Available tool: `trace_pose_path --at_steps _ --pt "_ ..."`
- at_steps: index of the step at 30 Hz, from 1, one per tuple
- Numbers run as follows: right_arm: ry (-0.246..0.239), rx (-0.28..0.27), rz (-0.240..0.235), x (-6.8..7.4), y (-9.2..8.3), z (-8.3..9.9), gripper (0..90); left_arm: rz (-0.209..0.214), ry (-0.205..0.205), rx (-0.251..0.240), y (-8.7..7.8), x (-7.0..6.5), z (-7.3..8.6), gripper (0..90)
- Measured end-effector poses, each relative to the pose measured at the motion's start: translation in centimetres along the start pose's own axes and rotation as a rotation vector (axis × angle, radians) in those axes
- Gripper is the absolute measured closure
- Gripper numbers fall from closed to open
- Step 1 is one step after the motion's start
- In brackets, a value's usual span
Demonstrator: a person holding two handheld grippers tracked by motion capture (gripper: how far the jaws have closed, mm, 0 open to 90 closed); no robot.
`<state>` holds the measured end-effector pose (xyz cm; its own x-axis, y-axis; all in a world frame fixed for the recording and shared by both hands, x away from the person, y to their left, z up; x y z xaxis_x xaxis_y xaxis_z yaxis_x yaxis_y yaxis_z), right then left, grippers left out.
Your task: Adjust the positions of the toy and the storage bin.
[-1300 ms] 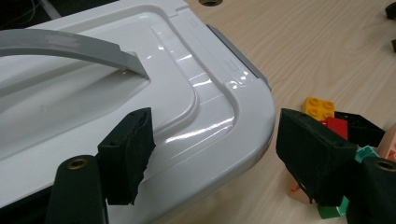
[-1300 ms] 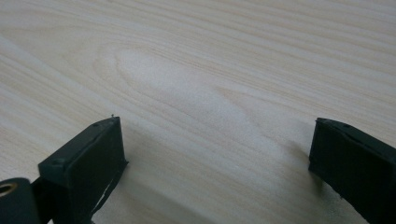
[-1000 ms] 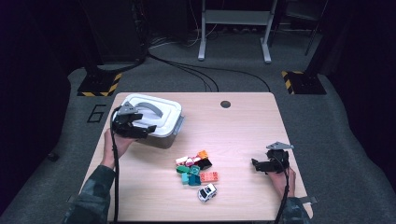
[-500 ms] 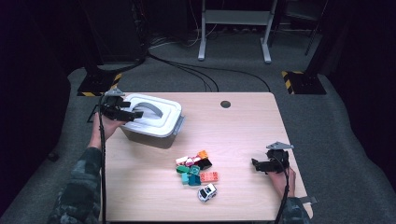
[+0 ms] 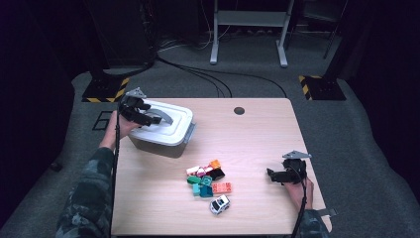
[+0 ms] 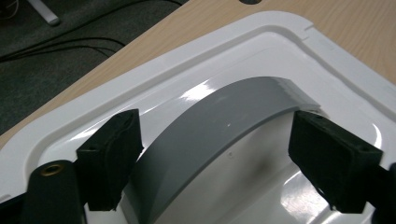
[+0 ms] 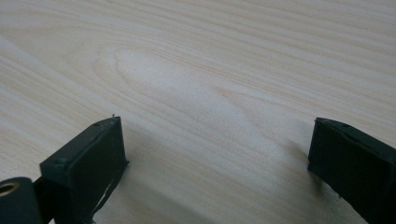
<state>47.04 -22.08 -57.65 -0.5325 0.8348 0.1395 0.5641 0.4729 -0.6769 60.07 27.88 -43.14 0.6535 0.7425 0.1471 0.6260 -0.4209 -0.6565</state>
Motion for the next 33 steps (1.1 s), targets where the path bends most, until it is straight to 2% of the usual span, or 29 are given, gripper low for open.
trace_pose_path --at_steps 7,10,16,20,23,25,30,33 --pt "0.005 -0.002 0.0 0.0 0.0 0.0 3.2 0.018 -0.046 -0.015 -0.5 0.1 0.3 25.6" --pt "0.006 -0.003 0.004 0.0 0.0 0.0 3.2 0.018 -0.047 -0.001 -0.9 0.1 0.5 26.8" --pt "0.008 -0.004 0.006 0.0 0.0 0.0 3.3 -0.014 -0.071 -0.001 -1.1 -0.6 0.6 27.1" --pt "0.007 -0.004 0.004 0.0 0.0 0.0 3.3 -0.031 -0.093 -0.001 -1.2 -1.1 0.6 31.1" --pt "0.007 -0.004 0.004 0.0 0.0 0.0 3.4 -0.042 -0.082 0.012 -1.4 -1.5 0.6 35.5" --pt "-0.009 0.005 -0.001 -0.1 -0.1 0.0 3.6 -0.033 -0.072 0.012 -1.6 -1.9 0.6 38.7" --pt "-0.004 0.003 0.001 -0.1 -0.1 0.0 3.6 -0.051 -0.071 0.021 -2.0 -2.3 0.8 44.8" --pt "0.001 0.002 0.001 0.0 -0.1 0.0 3.8 -0.058 -0.055 0.031 -2.2 -2.5 0.9 48.0"
Point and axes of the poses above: each handheld gripper's, and its own axes: y roughly forward along the jaws, z roughly out of its underside, x roughly to its left, the point moved 7 cm from there along y, roughly forward along the jaws, and after that the axes turned 11 degrees about -z, right-handed, at the moved point
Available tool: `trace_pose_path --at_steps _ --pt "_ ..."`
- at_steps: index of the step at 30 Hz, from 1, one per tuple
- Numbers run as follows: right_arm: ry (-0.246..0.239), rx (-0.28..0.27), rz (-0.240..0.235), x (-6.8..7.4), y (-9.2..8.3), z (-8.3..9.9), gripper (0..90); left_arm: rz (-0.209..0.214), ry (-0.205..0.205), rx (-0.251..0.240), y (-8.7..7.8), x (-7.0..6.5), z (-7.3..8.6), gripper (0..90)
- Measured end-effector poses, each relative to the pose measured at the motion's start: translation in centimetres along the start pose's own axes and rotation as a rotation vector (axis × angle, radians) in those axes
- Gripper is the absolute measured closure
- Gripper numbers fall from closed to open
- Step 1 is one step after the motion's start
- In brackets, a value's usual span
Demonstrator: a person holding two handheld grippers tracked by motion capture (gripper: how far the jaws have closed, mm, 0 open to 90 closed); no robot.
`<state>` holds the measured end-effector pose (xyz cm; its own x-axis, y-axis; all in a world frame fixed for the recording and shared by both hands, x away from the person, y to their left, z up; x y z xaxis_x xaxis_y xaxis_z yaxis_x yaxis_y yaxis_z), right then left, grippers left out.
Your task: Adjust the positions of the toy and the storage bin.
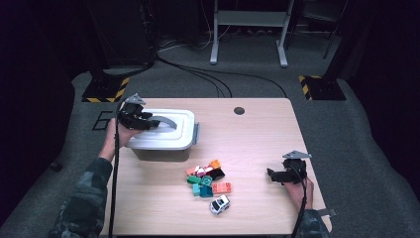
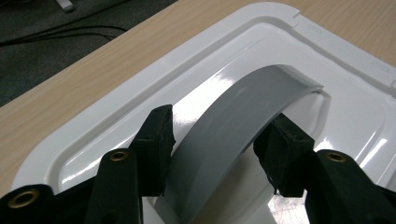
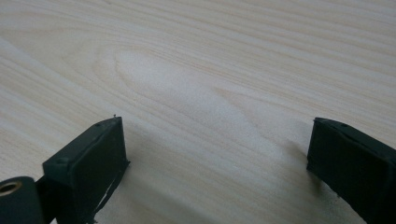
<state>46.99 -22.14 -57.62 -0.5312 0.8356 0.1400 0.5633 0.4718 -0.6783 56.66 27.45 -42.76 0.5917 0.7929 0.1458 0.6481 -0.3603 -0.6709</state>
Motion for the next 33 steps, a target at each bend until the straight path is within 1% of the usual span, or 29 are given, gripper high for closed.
trace_pose_path --at_steps 4,5,6,8,11,12,13,15,17,18,19,21,22,23,25,26,27,29,33 --pt "-0.002 -0.001 -0.001 0.0 0.0 0.0 3.8 -0.009 0.008 0.012 -0.3 -0.4 0.1 51.0" --pt "0.002 0.0 -0.001 0.0 0.0 0.0 3.8 -0.012 0.003 0.006 -0.3 -0.5 0.2 51.9" --pt "0.0 0.001 -0.001 0.0 0.0 0.0 3.8 -0.013 0.008 0.01 -0.4 -0.6 0.2 52.6" --pt "0.001 -0.001 -0.001 0.0 0.0 0.0 3.9 -0.022 0.003 0.009 -0.5 -0.9 0.3 53.5" --pt "0.002 -0.002 0.0 0.0 0.0 0.0 4.1 -0.04 0.011 0.027 -0.8 -1.3 0.4 55.2" --pt "0.003 -0.002 0.0 0.0 0.0 0.0 4.1 -0.044 0.006 0.023 -0.8 -1.4 0.4 55.9" --pt "0.002 -0.002 0.0 0.0 0.0 0.0 4.1 -0.048 0.008 0.031 -1.0 -1.6 0.5 56.3" --pt "0.004 -0.002 -0.001 0.0 0.0 0.0 4.2 -0.046 0.004 0.036 -1.1 -1.9 0.6 57.2" --pt "0.005 -0.002 -0.001 0.0 0.0 0.0 4.2 -0.027 0.004 0.033 -1.2 -1.9 0.6 57.3" --pt "0.006 -0.003 -0.001 0.0 0.0 0.0 4.2 -0.016 0.004 0.024 -1.3 -1.8 0.4 53.7" --pt "0.007 -0.003 -0.002 0.0 0.0 0.0 4.1 0.001 -0.001 0.007 -1.4 -1.9 0.2 53.7" --pt "0.007 -0.004 -0.003 0.0 0.0 0.0 4.1 0.027 0.0 -0.018 -1.5 -2.0 -0.3 49.6" --pt "0.008 -0.004 -0.004 0.0 0.0 0.0 4.2 0.04 0.017 -0.02 -1.3 -2.2 -0.6 46.9" --pt "0.009 -0.005 -0.006 0.0 0.0 0.0 4.2 0.063 0.035 -0.02 -1.2 -2.4 -0.8 46.9" --pt "0.009 -0.006 -0.006 0.0 0.0 0.0 4.2 0.068 0.053 -0.014 -0.8 -2.5 -1.2 48.1" --pt "0.009 -0.006 -0.006 0.0 0.0 0.0 4.2 0.062 0.074 -0.012 -0.8 -2.6 -1.2 48.7" --pt "0.011 -0.007 -0.006 0.0 0.0 0.0 4.2 0.054 0.098 -0.003 -0.7 -2.7 -1.2 51.9" --pt "0.01 -0.007 -0.007 0.0 0.0 0.0 4.2 0.051 0.111 0.004 -0.7 -2.7 -1.2 54.2" --pt "0.009 -0.006 -0.006 0.0 0.0 0.0 4.2 0.045 0.117 0.014 -0.9 -2.9 -1.1 57.6"
Point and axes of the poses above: each handheld gripper's, and its own axes: y roughly forward along the jaws, z roughly out of its underside, x roughly to its left, the point moved 7 cm from there along y, roughly forward along the jaws, and after that the axes turned 11 degrees about -z, right-handed, at the moved point
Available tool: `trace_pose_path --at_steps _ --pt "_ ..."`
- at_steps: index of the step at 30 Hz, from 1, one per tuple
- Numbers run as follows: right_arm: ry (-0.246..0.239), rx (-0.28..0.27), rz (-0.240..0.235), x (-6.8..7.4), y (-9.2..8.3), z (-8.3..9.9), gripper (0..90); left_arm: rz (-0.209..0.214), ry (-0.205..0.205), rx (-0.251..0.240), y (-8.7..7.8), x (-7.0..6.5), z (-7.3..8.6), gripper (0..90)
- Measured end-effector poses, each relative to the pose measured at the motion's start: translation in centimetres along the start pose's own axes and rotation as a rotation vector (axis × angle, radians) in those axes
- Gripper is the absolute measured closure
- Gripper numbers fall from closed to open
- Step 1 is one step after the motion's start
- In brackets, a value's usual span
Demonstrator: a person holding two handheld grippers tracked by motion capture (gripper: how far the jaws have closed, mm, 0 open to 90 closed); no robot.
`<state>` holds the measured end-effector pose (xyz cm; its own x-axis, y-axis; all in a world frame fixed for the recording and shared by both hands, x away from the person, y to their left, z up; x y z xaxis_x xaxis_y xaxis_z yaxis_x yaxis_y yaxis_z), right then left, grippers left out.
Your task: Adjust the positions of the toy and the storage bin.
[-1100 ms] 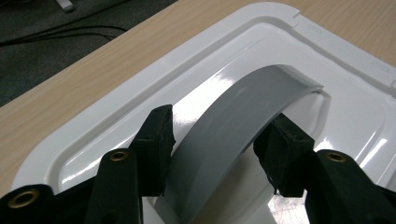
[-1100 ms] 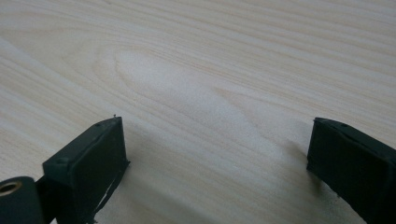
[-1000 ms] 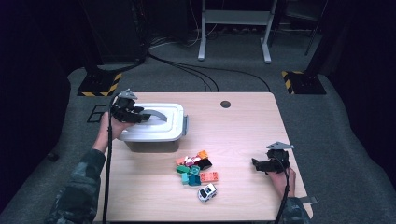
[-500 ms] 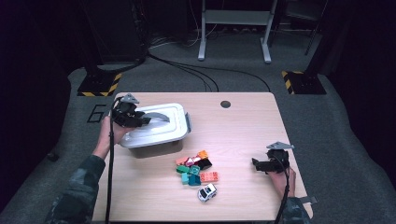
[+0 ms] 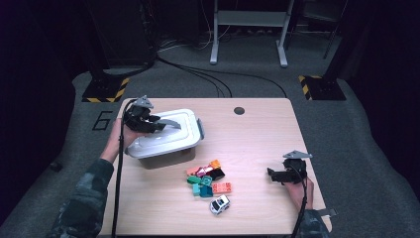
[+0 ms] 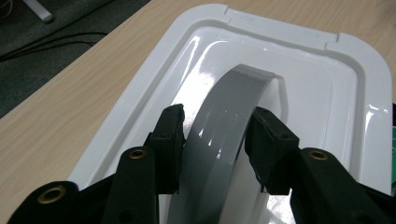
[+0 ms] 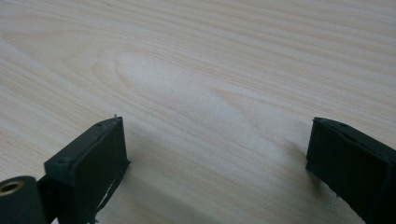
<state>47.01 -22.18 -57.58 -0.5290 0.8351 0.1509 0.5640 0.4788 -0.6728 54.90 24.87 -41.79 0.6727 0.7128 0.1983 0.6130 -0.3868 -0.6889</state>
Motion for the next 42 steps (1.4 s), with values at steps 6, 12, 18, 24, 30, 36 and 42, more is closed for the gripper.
trace_pose_path --at_steps 6,12,18,24,30,36,42 --pt "0.003 -0.001 0.0 0.0 0.0 0.0 4.3 -0.025 -0.015 0.016 0.1 -0.7 -0.4 60.9" --pt "0.004 -0.003 -0.002 0.0 0.0 0.0 4.4 -0.055 -0.055 0.027 0.5 -1.8 -1.0 63.6" --pt "0.004 -0.002 -0.001 0.0 0.0 0.0 4.5 -0.097 -0.113 0.037 1.0 -2.5 -1.7 64.5" --pt "0.005 -0.004 0.0 0.0 0.0 0.0 4.5 -0.112 -0.141 0.053 1.6 -3.3 -2.5 65.6" --pt "0.007 -0.006 -0.002 0.0 0.0 0.0 4.6 -0.114 -0.131 0.061 1.9 -4.0 -3.1 66.7" --pt "0.006 -0.007 -0.002 0.0 0.0 0.0 4.6 -0.122 -0.154 0.078 1.8 -4.5 -3.2 66.9" --pt "0.005 -0.006 -0.002 0.0 0.0 0.0 4.7 -0.124 -0.161 0.092 1.6 -4.7 -3.2 67.2"
Point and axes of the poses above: each handheld gripper's, and its own axes: y roughly forward along the jaws, z roughly out of its underside, x roughly to its left, the point moved 7 cm from there along y, roughly forward along the jaws, and after that the axes turned 11 degrees about -z, right-handed, at the moved point
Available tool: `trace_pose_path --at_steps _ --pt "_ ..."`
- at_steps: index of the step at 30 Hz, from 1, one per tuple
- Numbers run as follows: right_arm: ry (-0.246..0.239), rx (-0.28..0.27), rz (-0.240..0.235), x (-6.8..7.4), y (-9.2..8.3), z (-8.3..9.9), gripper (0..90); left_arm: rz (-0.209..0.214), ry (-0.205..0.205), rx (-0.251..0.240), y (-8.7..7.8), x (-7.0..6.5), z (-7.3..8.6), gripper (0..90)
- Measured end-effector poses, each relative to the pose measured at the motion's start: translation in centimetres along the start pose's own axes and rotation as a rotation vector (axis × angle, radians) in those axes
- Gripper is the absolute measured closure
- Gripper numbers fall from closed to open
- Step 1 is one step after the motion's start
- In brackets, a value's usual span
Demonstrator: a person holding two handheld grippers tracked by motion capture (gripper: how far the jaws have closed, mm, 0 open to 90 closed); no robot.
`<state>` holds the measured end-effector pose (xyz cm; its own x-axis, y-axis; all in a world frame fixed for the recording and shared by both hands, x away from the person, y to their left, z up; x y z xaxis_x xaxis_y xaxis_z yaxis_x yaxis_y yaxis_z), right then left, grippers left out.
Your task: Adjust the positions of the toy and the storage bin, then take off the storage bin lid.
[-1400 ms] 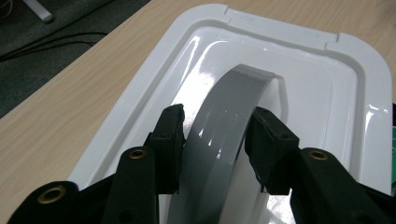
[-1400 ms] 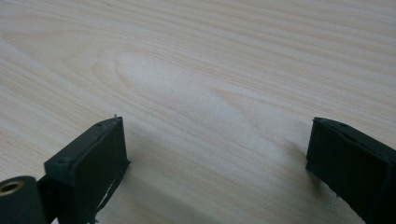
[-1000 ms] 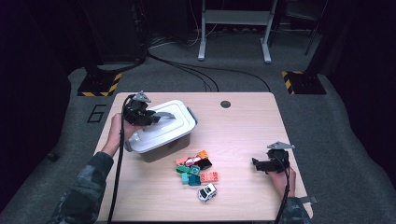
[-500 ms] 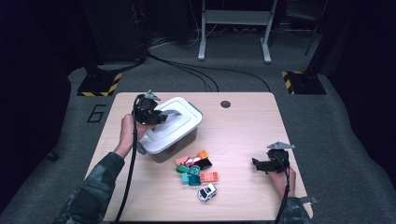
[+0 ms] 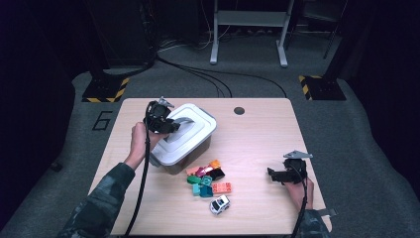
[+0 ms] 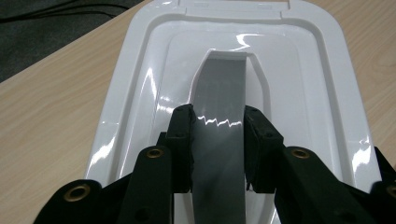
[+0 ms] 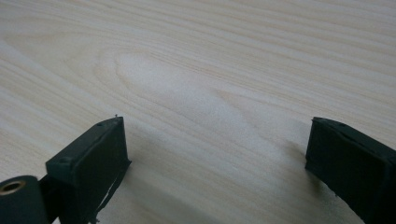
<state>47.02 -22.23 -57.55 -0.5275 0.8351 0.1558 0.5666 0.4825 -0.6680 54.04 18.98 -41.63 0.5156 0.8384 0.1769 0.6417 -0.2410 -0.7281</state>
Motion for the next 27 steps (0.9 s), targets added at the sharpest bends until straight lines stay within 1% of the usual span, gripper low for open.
trace_pose_path --at_steps 1,2,6,7,8,9,10,11,15,16,19,22,23,25,26,27 --pt "0.001 -0.001 0.0 0.0 0.0 0.0 4.7 -0.004 -0.001 0.005 -0.05 -0.04 0.01 67.2" --pt "0.002 -0.001 0.0 0.0 0.0 -0.01 4.7 -0.006 -0.012 0.003 -0.05 -0.15 -0.01 67.1" --pt "0.004 -0.002 -0.001 0.01 -0.01 -0.01 4.7 -0.009 -0.017 0.014 -0.17 -0.34 0.01 67.2" --pt "0.004 -0.001 -0.001 0.01 -0.01 -0.01 4.8 -0.007 -0.022 0.018 -0.18 -0.38 0.0 67.2" --pt "0.004 -0.001 -0.001 0.01 -0.01 -0.01 5.0 -0.011 -0.038 0.013 -0.13 -0.54 -0.06 67.1" --pt "0.003 -0.002 0.0 0.0 -0.02 -0.01 5.0 -0.012 -0.03 0.014 -0.15 -0.54 -0.04 67.2" --pt "0.003 -0.002 0.0 -0.01 -0.02 -0.01 5.1 -0.013 -0.035 0.01 -0.13 -0.66 -0.05 67.2" --pt "0.005 -0.002 0.0 0.0 -0.02 -0.01 5.1 -0.02 -0.03 0.008 -0.14 -0.64 -0.05 67.2" --pt "0.003 -0.001 0.002 0.0 0.0 -0.01 5.1 -0.026 -0.029 0.006 -0.15 -0.71 -0.05 67.2" --pt "0.003 -0.001 0.002 0.0 0.0 -0.01 5.1 -0.033 -0.014 0.002 -0.15 -0.72 -0.03 67.3" --pt "-0.001 0.001 0.005 0.01 0.0 0.01 5.3 -0.045 -0.004 -0.009 -0.13 -0.84 -0.02 67.4" --pt "-0.004 0.004 0.007 0.03 0.01 0.02 5.3 -0.045 0.008 -0.015 -0.14 -0.82 -0.02 67.4" --pt "-0.003 0.003 0.007 0.03 0.0 0.03 5.3 -0.048 0.02 -0.017 -0.15 -0.79 -0.05 67.5" --pt "-0.002 0.002 0.007 0.03 0.0 0.02 5.4 -0.058 0.027 -0.029 -0.18 -0.82 -0.11 67.5" --pt "-0.002 0.002 0.007 0.03 0.0 0.02 5.4 -0.061 0.037 -0.036 -0.27 -0.85 -0.16 67.5" --pt "-0.004 0.002 0.009 0.01 0.0 0.02 5.4 -0.072 0.039 -0.05 -0.43 -0.88 -0.28 67.5"
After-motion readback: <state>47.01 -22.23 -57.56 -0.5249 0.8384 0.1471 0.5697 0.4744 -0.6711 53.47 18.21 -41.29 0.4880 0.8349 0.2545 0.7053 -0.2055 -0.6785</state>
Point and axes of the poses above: each handheld gripper's, and its own axes: y roughly forward along the jaws, z roughly out of its underside, x roughly to its left, the point moved 7 cm from there along y, roughly forward along the jaws, and after that the axes turned 11 degrees about -z, right-handed, at the moved point
